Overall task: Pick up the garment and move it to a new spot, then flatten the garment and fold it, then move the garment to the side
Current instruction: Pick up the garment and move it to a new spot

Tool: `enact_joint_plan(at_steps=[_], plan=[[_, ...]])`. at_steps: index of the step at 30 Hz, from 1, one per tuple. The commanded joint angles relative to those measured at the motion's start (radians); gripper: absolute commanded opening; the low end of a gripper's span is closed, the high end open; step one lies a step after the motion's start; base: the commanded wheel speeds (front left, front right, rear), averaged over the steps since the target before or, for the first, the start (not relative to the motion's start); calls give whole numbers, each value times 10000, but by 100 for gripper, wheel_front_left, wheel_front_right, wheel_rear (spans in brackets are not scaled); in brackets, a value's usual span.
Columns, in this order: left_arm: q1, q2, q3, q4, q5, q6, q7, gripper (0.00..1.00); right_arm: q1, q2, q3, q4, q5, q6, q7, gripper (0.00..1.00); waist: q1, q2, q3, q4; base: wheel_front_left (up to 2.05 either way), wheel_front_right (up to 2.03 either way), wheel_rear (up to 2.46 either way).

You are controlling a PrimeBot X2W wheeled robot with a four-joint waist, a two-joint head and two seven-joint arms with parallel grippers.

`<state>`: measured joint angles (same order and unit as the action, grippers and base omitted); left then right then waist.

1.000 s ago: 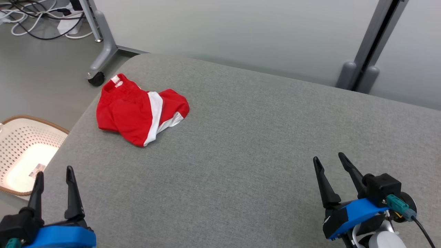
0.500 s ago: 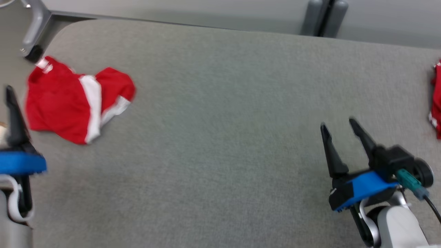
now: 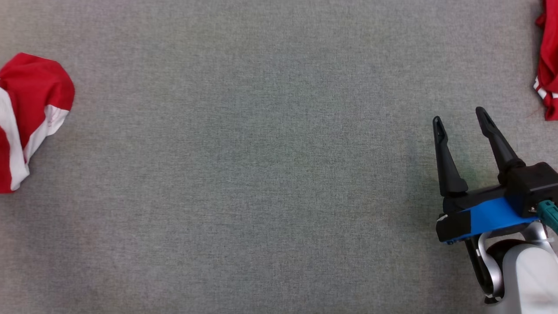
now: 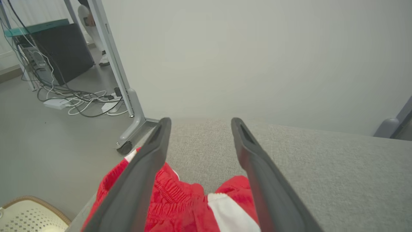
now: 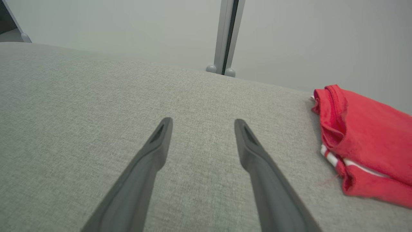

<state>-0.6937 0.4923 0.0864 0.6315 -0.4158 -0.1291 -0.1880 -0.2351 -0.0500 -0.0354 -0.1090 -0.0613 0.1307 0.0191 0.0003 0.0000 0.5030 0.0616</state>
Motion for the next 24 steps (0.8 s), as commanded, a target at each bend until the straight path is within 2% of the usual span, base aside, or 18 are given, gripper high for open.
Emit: enact_joint_plan(at_steps=[1, 7, 14, 15, 16, 17, 18, 21, 24], plan=[[-348, 114, -310, 538, -292, -13, 293, 100, -21, -12, -27, -150, -51, 1, 12, 100, -3, 0, 148, -44, 0, 0, 0], [-787, 88, -1493, 1923, -1401, -19, 1359, 100, -78, -11, -111, -306, -74, 1, 20, 100, -3, 0, 360, -29, 0, 0, 0], [-811, 152, -2698, 2626, -2513, -21, 2626, 100, -198, -12, -49, -264, -79, 1, 33, 100, -3, 0, 291, 108, 0, 0, 0], [-787, 162, -2879, 2690, -2682, -21, 2890, 61, -236, -12, -7, -227, -63, 1, 26, 100, -3, 0, 270, 103, 0, 0, 0], [-795, 185, -2990, 2701, -2824, -22, 3031, 34, -280, -12, 24, -201, -40, 1, 14, 100, -3, 0, 249, 97, 0, 0, 0], [-818, 243, -3091, 2698, -2948, -22, 3074, 3, -308, -12, 47, -170, -19, 1, 8, 100, -3, 0, 224, 86, 0, 0, 0], [-828, 306, -3193, 2699, -3045, -22, 3061, 0, -316, -12, 78, -140, 6, 1, -11, 100, -3, 0, 191, 64, 0, 0, 0], [-852, 427, -3353, 2667, -3180, -22, 2897, 0, -298, -12, 109, -37, 56, 1, -42, 100, -3, 0, 109, 12, 0, 0, 0], [-1031, 736, -3566, 2575, -3259, -22, 2174, 0, -265, -11, 103, 183, 193, 1, -210, 100, -3, 0, -194, -140, 0, 0, 0]])
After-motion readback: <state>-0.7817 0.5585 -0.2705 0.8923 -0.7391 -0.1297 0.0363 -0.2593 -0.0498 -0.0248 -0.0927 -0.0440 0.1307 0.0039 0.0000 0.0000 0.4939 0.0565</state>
